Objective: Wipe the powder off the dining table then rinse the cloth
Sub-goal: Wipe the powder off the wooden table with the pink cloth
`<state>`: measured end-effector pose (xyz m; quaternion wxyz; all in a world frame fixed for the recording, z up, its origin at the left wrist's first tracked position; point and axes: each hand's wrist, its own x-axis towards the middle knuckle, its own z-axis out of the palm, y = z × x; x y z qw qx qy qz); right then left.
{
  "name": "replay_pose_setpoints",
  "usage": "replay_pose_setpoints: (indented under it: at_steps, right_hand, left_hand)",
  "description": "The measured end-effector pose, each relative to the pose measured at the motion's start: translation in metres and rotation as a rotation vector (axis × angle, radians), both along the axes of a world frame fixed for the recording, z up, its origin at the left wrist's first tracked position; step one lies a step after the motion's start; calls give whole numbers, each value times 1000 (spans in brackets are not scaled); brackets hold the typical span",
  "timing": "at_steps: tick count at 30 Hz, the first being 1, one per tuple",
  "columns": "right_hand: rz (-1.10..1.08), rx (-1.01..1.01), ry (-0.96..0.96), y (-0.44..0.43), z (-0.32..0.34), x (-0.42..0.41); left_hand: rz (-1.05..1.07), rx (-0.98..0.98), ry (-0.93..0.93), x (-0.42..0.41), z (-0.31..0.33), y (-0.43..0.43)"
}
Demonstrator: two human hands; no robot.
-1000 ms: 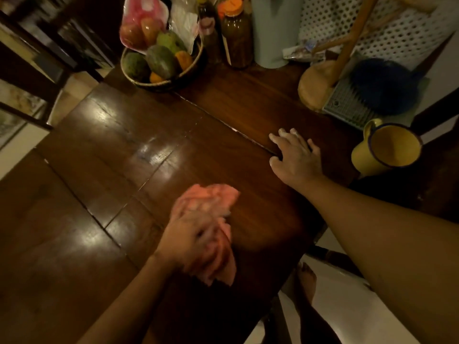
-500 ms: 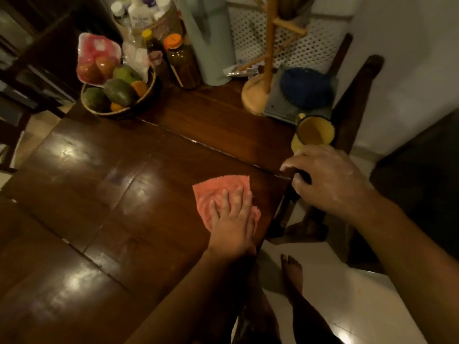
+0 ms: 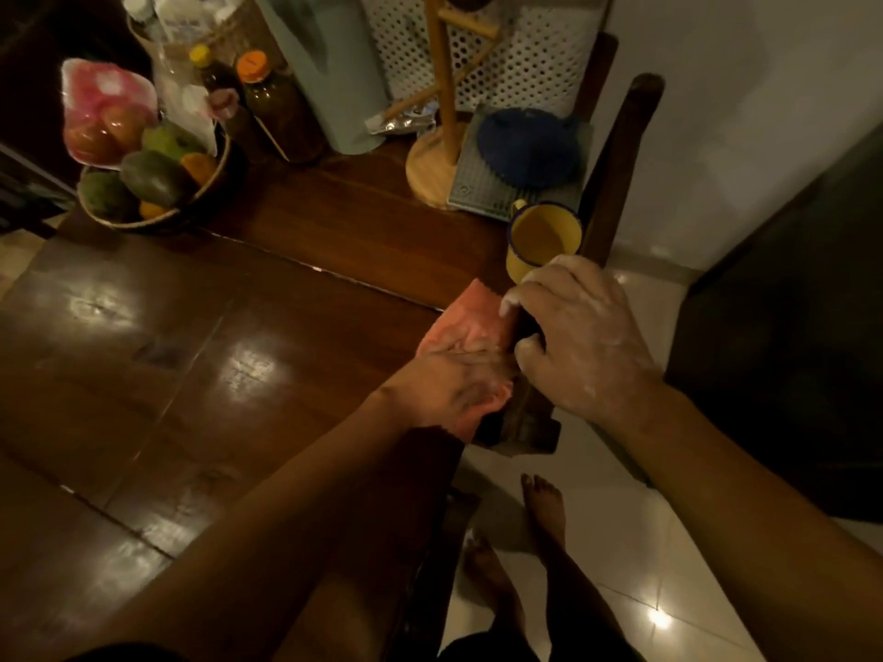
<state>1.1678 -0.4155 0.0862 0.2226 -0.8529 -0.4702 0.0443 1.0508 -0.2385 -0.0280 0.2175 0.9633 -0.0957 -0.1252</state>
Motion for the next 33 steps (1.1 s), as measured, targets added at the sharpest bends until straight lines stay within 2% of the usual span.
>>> replay_pose_setpoints:
  at_steps: [2,6,7,11,14,18,21,22,24,26,28,29,31,33]
  right_hand:
    - [1,-1,-9,0,-1,1]
    - [-9,-31,-3,1,-1,1]
    - [-12,-54,-6,1,0,1]
    - [-9,-177,-29,4,4,0]
    - [44,-334,-48,8,10,4]
    - [134,-495,-27,23,21,6]
    - [202,-515,67,46,22,0]
    - [236,-515,103,56,21,-4]
    - [302,-498,211,79,17,-17]
    - [386,-505,333,105,10,-39]
    - [495,-603,359,128,1,-60]
    - [548,-679,347,141,-5,-70]
    - [627,-803,330,166,-17,-91]
    - [684,-806,306,187,-34,-111]
  left_hand:
    - [101,-48,-49,8,1,18]
    - [524,-80,-100,25,-10,0]
    - [534,-66,-89,25,-14,-8]
    - [289,-57,-50,1,-12,6]
    - [353,-22,-46,-26,-6,44]
    - [866,120,-152,-68,-13,99]
    - [1349,161,-64,-101,-13,130]
    - [1447,158,-29,-110,-11,131]
    - [1409,190,23,-126,-11,115]
    - [1183,205,22,-149,-12,82]
    - [969,231,30,-185,-10,54]
    - [931,227,44,-208,-10,52]
    - [1030,188,31,-249,-9,63]
    - [1230,160,-11,-281,-8,79]
